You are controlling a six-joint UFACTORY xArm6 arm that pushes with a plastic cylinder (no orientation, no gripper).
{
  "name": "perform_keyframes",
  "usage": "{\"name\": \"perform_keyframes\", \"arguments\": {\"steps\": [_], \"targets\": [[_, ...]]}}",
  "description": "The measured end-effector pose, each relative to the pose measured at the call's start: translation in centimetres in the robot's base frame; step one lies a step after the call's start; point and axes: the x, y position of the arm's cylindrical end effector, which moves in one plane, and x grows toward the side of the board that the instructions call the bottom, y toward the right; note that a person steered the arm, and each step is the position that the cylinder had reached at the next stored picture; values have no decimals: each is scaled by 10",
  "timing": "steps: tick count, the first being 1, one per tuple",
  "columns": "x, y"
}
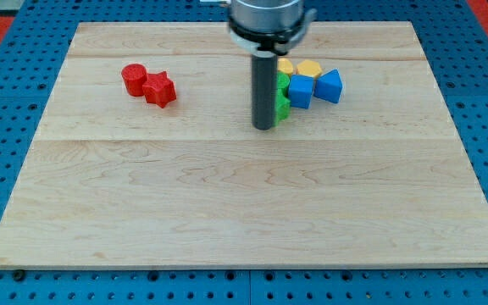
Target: Place the red star to the bottom of the green star
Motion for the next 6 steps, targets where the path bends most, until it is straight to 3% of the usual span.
{"name": "perform_keyframes", "arguments": {"steps": [1,2,4,6], "targets": [[0,39],[22,30],[23,-198],[-50,-261]]}}
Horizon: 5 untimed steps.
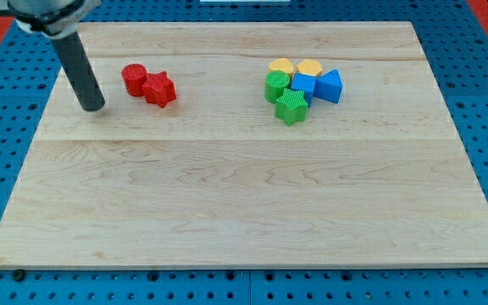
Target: Place the red star to the bottom of the green star
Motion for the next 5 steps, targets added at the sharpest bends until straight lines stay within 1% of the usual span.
{"name": "perform_keyframes", "arguments": {"steps": [1,2,3,4,5], "targets": [[-48,57],[-11,114],[27,122],[43,167],[66,237]]}}
